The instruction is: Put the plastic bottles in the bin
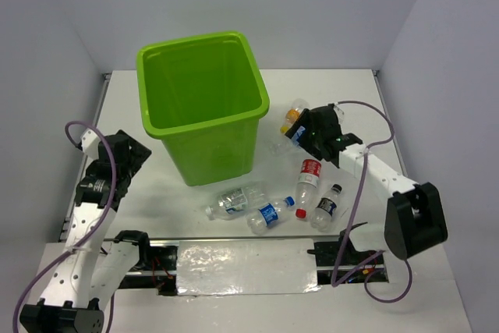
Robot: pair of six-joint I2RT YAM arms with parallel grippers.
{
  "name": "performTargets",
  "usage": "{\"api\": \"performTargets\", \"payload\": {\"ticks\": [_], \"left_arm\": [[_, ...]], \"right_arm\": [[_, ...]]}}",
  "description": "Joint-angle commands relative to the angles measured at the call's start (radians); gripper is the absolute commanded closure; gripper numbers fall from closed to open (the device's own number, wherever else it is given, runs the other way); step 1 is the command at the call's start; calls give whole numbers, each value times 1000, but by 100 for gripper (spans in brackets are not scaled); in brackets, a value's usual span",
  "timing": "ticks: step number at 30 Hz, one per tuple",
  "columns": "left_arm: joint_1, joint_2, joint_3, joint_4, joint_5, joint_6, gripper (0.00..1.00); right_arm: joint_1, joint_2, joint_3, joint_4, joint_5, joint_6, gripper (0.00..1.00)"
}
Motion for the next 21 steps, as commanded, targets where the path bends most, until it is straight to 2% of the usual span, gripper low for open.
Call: {"api": "performTargets", "payload": {"ticks": [1,6,11,17,20,21], "left_arm": [[6,-45,-16,37,-12,-11,1],[6,-80,-31,40,-11,-9,1],[5,-67,-36,46,3,-1,1],[6,-51,-36,52,14,0,1],[6,-50,-36,49,11,-1,1],[6,-53,-36,49,11,-3,1]], "right_arm": [[12,69,57,8,102,145,0],[12,181,132,12,159,193,0],[12,327,175,38,136,228,0],[12,407,201,29,138,257,0],[12,407,180,50,144,273,6],[14,398,169,65,147,277,15]]}}
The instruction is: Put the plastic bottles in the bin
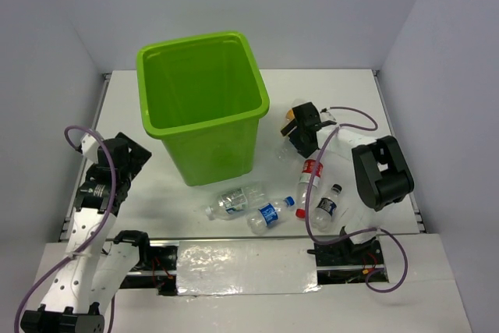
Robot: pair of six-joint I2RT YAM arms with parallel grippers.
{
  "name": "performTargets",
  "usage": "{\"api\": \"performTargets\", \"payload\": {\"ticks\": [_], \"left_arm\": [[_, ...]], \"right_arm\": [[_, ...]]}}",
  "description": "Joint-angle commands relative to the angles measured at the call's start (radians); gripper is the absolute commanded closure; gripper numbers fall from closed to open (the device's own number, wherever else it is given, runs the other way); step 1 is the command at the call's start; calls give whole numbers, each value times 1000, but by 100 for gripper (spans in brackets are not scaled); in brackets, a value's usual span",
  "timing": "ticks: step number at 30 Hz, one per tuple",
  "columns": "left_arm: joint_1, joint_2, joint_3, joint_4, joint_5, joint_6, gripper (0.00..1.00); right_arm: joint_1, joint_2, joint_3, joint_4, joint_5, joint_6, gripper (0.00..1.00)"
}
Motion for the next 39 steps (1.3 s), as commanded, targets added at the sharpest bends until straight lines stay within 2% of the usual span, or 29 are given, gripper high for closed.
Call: {"api": "performTargets", "payload": {"ticks": [1,6,9,13,15,17,18,19,21,26,30,32,36,39], "left_arm": [[6,-6,-1,30,1,-2,1],[6,-20,-1,35,1,-3,1],[6,-25,8,23,-11,-6,1],[6,-34,19,0,-42,-22,1],[5,-43,19,0,-43,-22,1],[6,-43,39,-35,-69,-42,1],[6,-43,50,-49,-78,-45,1],[6,-43,59,-60,-84,-54,1],[6,-56,57,-68,-80,-60,1],[6,-85,41,-65,-43,-65,1],[6,-92,68,-109,-46,-65,1],[5,-95,76,-124,-48,-65,1],[5,-108,99,-170,-55,-55,1],[5,-128,111,-215,-77,-55,1]], "right_arm": [[8,-35,-9,58,41,41,18],[10,-169,-55,107,73,41,45],[8,-267,-51,98,98,3,51],[8,-421,1,53,147,-88,53],[7,-493,26,55,190,-190,55],[5,-588,89,132,199,-334,55],[7,-605,130,144,179,-481,55],[10,-615,237,145,146,-549,56],[55,-601,405,109,24,-710,55],[239,-477,580,55,-184,-873,55],[413,-363,713,47,-213,-950,55],[457,-314,765,46,-235,-984,54],[508,-156,928,-13,-266,-1008,52],[528,-95,979,-56,-276,-1022,48]]}}
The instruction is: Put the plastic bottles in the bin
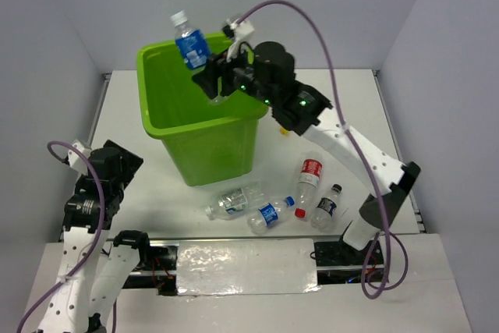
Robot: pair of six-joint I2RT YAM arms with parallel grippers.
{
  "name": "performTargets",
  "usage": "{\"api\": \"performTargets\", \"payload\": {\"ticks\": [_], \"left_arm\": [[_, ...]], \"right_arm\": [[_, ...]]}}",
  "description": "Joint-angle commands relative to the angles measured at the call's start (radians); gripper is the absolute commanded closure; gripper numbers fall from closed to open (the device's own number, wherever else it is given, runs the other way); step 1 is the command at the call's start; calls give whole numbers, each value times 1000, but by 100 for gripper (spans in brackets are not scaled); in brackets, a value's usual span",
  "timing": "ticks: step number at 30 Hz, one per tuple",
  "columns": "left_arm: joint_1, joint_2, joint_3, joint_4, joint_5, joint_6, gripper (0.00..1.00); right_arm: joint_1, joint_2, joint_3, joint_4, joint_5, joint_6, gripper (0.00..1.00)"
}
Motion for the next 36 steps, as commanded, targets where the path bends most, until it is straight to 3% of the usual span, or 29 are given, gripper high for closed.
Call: {"api": "performTargets", "payload": {"ticks": [1,7,9,14,26,32,36], "left_arm": [[5,-35,52,-56,-33,-3,1],[5,-78,61,-72,-33,19,1],[5,-78,68,-78,-27,28,1],[6,-70,84,-92,-44,77,1],[5,-61,142,-107,108,242,1],[6,-48,131,-113,149,307,1],[5,-49,98,-93,180,306,1]], "right_arm": [[23,21,87,-54,-41,-56,44],[27,39,107,-81,-75,-59,10],[25,33,113,-89,-58,-56,5],[27,-11,66,-94,-47,-64,0],[-12,-96,58,-187,16,-19,0],[-185,-230,-17,-221,-74,85,0],[-286,-391,-190,-209,26,160,0]]}}
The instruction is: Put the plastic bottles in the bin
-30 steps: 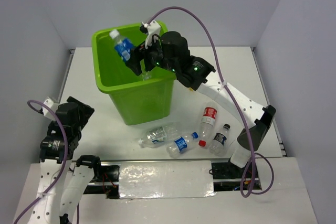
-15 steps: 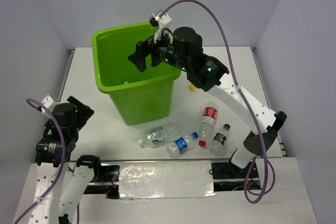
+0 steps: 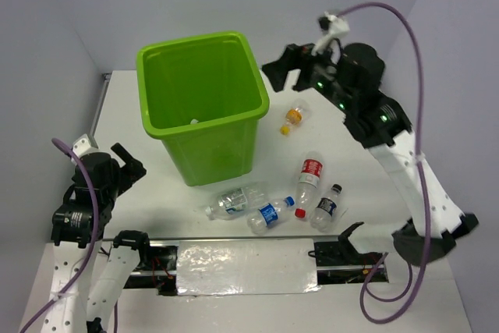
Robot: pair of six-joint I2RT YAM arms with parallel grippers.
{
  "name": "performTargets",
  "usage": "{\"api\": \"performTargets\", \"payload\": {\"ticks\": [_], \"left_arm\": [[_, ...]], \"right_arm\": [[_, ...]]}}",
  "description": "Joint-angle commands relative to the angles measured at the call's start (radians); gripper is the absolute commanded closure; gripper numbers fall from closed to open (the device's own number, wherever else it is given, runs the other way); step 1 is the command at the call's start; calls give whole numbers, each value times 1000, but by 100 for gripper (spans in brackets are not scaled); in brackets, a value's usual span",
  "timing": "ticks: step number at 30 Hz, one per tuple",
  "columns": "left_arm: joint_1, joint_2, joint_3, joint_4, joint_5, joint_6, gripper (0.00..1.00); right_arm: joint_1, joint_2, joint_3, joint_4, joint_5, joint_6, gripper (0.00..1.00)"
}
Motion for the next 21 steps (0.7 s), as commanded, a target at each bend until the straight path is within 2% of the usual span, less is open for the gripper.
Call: {"api": "performTargets", "payload": {"ticks": [1,3,5,6,11,18,21], "left_arm": [[5,9,-11,29,49,22,1],[5,8,-16,35,60,-7,1],[5,-4,-46,66,74,-27,1],[5,-23,-77,76,69,-57,1],[5,-47,-144,167,87,-104,1],[5,80,-233,322,107,-121,1],[6,158,-226,363,106,-124,1]], "right_arm": [[-53,-183,-156,-8,102,95,0],[-93,-250,-281,-55,241,170,0],[-139,-336,-372,-123,321,236,0],[-157,-360,-469,-140,367,299,0],[-235,-420,-733,-227,330,387,0],[-234,-278,-872,-198,201,404,0],[-236,-206,-903,-188,245,418,0]]}}
